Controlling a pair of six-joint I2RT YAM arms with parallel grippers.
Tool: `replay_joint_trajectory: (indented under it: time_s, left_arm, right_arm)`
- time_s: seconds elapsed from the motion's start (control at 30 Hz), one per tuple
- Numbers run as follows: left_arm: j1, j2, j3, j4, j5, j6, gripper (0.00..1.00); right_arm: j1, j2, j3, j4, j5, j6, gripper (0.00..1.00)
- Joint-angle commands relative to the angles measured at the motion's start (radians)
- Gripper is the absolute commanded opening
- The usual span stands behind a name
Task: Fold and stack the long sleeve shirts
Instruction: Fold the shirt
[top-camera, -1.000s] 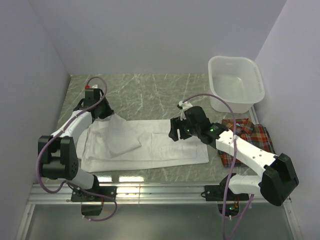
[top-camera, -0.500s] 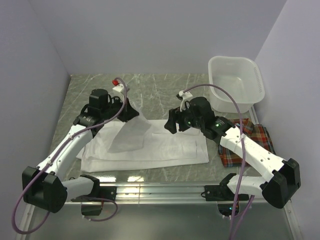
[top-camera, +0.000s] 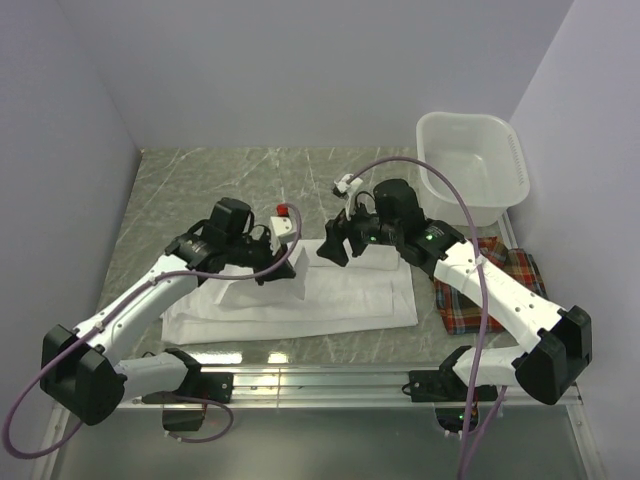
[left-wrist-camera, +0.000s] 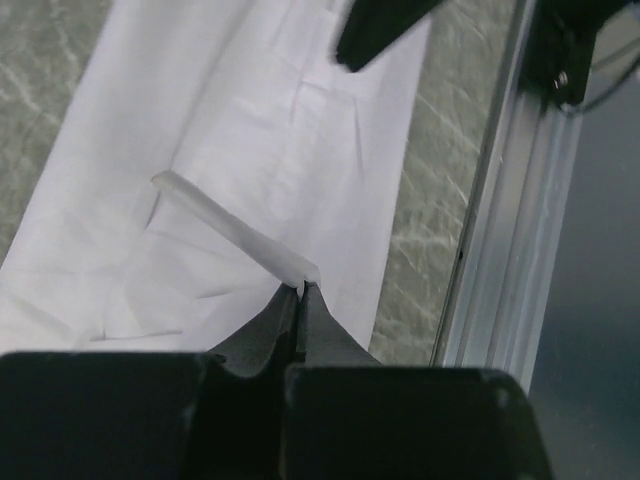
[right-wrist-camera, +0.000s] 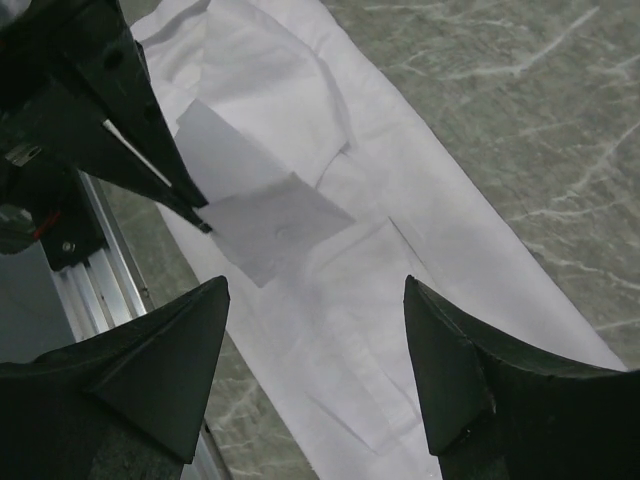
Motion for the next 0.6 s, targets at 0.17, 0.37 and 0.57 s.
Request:
replay_joint_trajectory:
  time_s: [0.17,0.37,0.57]
  left_arm:
    - [-0.088,-0.034,0.07,-0.136,-0.019,0.204,0.01]
    - [-0.091,-0.066,0.078,-0.114,-0.013,0.205,0.01]
    - [-0.091,-0.059,0.1,-0.139,0.015,0.219,0.01]
  right_arm:
    - [0.007,0.021,0.02,0.061,-0.278,-0.175,0.76]
    - [0.008,0.098,0.056,-0.05,-0.404,-0.261,0.7]
    - [0.011,0.116,0.001,0.002,-0.455,-0.243,0.69]
